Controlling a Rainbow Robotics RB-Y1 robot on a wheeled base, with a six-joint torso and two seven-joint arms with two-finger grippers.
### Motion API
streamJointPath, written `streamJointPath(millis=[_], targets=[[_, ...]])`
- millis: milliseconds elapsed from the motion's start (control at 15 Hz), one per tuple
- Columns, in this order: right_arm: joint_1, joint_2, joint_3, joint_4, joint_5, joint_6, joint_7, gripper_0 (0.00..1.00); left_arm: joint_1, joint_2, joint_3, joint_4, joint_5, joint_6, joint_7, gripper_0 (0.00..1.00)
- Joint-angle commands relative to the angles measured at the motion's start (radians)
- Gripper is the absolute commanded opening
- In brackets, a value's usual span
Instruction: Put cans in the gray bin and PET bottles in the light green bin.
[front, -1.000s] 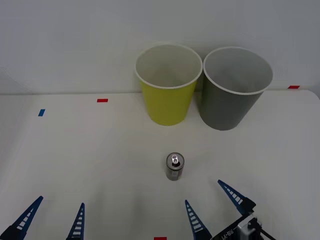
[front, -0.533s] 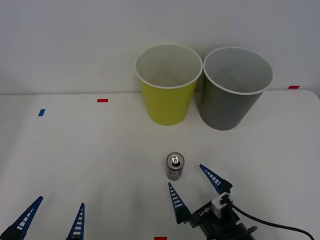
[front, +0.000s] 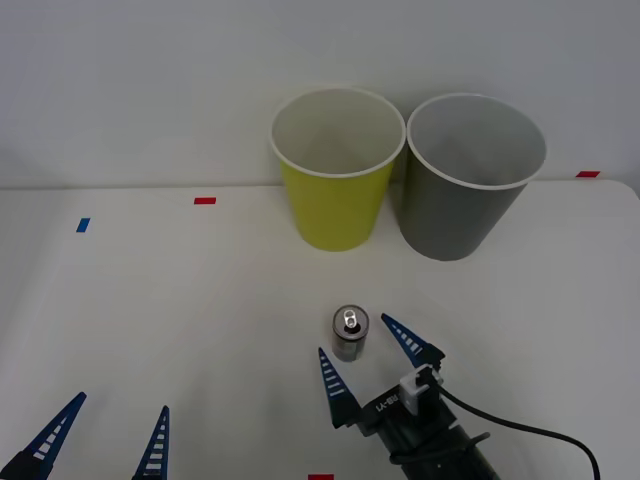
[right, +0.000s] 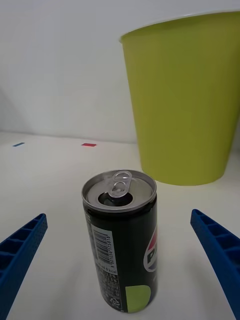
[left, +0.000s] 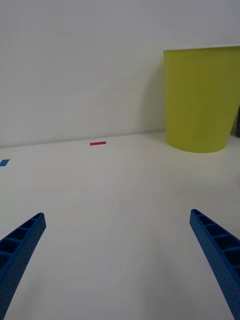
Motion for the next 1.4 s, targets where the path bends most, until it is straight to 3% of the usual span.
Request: streamJointPath(millis=[67,1133,1267,1333,1400], targets=[[-0.008,0.019,-0.005,0.000,0.000,0.031,0.007,1.00,0.000,0.000,0.000,0.000,0.000,0.000,0.000,1.00],[-0.039,0.065,-0.033,0.000,0.002,0.126,0.052,1.00,0.000,0.000,0.000,0.000,0.000,0.000,0.000,1.00],[-0.039,0.061,-0.036,0.000,-0.004,0.126,0.052,0.23,0.000,0.000,0.000,0.000,0.000,0.000,0.000,1.00],[-0.039,0.061,-0.039,0.000,-0.007,0.124,0.052,0.08,0.000,0.000,0.000,0.000,0.000,0.000,0.000,1.00],[-0.041,0.061,-0.039,0.000,-0.009,0.126,0.052,0.04,0.000,0.000,0.000,0.000,0.000,0.000,0.000,1.00]])
